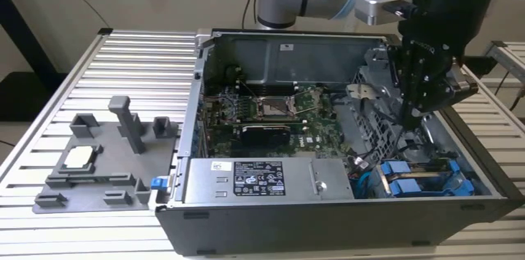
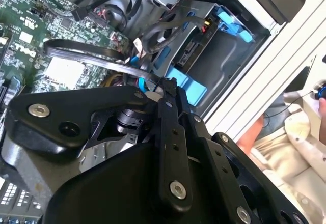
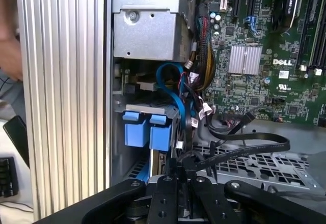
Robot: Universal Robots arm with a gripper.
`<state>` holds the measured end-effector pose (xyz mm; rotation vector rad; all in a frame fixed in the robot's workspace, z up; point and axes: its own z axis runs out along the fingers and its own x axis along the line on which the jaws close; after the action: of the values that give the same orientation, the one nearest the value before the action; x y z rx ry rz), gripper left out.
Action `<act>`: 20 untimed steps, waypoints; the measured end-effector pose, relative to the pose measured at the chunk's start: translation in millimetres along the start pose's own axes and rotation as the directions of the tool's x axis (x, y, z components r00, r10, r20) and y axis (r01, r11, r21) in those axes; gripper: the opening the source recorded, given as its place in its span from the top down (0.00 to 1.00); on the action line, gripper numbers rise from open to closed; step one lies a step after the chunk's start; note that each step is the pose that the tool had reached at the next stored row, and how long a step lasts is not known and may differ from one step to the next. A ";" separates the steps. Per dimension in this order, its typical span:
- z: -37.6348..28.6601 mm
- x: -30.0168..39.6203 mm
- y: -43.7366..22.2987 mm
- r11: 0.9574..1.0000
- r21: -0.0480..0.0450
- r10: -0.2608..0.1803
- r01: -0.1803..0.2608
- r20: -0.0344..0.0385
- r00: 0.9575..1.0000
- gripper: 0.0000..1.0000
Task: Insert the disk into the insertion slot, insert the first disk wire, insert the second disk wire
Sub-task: 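Insert the first disk wire, then insert the second disk wire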
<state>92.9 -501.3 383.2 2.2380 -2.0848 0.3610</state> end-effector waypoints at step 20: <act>8.0 27.4 -13.7 1.000 -0.028 -0.014 0.014 0.003 1.000 0.84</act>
<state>109.0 -528.5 382.8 2.2383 -2.0610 0.3256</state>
